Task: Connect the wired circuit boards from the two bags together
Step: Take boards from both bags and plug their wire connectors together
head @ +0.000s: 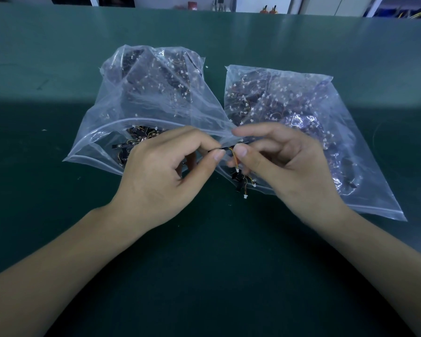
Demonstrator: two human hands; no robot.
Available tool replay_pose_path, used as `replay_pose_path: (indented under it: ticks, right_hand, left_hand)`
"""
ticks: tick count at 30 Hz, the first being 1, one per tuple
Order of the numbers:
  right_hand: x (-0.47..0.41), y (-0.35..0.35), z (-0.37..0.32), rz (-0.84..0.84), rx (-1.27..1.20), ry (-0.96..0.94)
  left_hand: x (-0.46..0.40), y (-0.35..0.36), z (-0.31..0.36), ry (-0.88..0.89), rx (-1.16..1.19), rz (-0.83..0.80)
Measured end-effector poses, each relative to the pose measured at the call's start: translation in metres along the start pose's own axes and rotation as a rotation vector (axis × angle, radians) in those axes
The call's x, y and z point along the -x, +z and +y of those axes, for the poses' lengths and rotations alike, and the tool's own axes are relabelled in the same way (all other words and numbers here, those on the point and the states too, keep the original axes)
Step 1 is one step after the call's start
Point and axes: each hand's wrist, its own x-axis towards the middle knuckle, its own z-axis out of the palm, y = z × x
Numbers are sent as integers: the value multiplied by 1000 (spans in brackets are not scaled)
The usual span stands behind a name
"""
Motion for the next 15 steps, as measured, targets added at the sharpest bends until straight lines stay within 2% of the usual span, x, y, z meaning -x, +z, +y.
replay_pose_path:
  ticks: [9,15]
  right_hand:
    - [1,0,-2,12,173,-72]
    - [2,2,-1,6,168,-75]
  left_hand:
    - [0,0,3,-3,26,-18]
    - [0,-2,4,-21,25,-25]
